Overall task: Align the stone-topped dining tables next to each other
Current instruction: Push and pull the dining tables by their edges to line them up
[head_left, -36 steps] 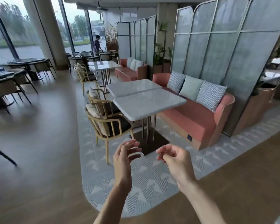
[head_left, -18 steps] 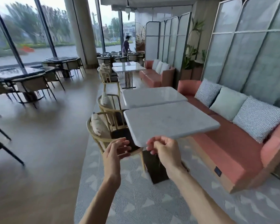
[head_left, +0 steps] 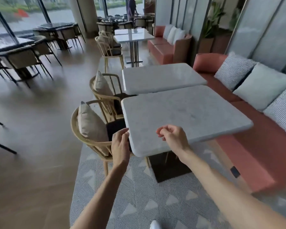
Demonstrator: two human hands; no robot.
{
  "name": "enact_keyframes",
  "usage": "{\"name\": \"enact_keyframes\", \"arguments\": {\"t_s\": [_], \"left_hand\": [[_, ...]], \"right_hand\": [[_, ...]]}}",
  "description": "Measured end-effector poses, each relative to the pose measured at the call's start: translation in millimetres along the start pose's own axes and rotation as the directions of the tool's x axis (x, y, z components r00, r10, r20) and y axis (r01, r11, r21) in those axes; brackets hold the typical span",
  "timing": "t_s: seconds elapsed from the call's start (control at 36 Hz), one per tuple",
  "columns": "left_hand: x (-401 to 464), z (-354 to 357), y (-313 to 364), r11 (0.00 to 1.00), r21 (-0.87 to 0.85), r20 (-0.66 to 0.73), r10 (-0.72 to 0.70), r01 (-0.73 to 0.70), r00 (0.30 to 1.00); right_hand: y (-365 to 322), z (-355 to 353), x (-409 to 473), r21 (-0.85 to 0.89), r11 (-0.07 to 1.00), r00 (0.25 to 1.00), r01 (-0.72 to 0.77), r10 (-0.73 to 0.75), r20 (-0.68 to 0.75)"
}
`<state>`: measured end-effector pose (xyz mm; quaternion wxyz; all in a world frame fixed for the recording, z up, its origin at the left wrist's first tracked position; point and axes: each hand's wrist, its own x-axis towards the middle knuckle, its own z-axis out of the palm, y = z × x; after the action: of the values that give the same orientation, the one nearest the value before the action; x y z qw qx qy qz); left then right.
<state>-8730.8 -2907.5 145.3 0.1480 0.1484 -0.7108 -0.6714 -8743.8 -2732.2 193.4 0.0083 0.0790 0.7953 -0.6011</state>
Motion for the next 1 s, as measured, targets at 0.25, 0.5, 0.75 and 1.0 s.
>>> {"name": "enact_keyframes", "arguments": {"t_s": [0.25, 0.5, 0.75, 1.0], "left_hand": [[127.9, 75.7, -106.3, 0.921, 0.389, 0.167, -0.088, 0.016, 0.982], [155.5, 105.1, -204.3, 0.614, 0.765, 0.322, -0.100, -0.196, 0.941], [153.9, 124.9, -273.4, 0.375, 0.887, 0.255, 0.084, -0.268, 0.963], [150.8, 127.0, -282.8, 0.357, 0.885, 0.220, 0.244, -0.298, 0.944]], "right_hand": [[67.9, 17.1, 156.1, -0.299, 0.951, 0.994, -0.081, 0.099, 0.044], [197.6, 42.0, 225.9, -0.781, 0.606, 0.965, 0.150, 0.084, 0.250], [287.7, 67.5, 237.7, -0.847, 0.440, 0.951, 0.298, -0.215, 0.223], [301.0, 77.0, 228.4, -0.897, 0.338, 0.921, 0.284, -0.358, 0.156]]}}
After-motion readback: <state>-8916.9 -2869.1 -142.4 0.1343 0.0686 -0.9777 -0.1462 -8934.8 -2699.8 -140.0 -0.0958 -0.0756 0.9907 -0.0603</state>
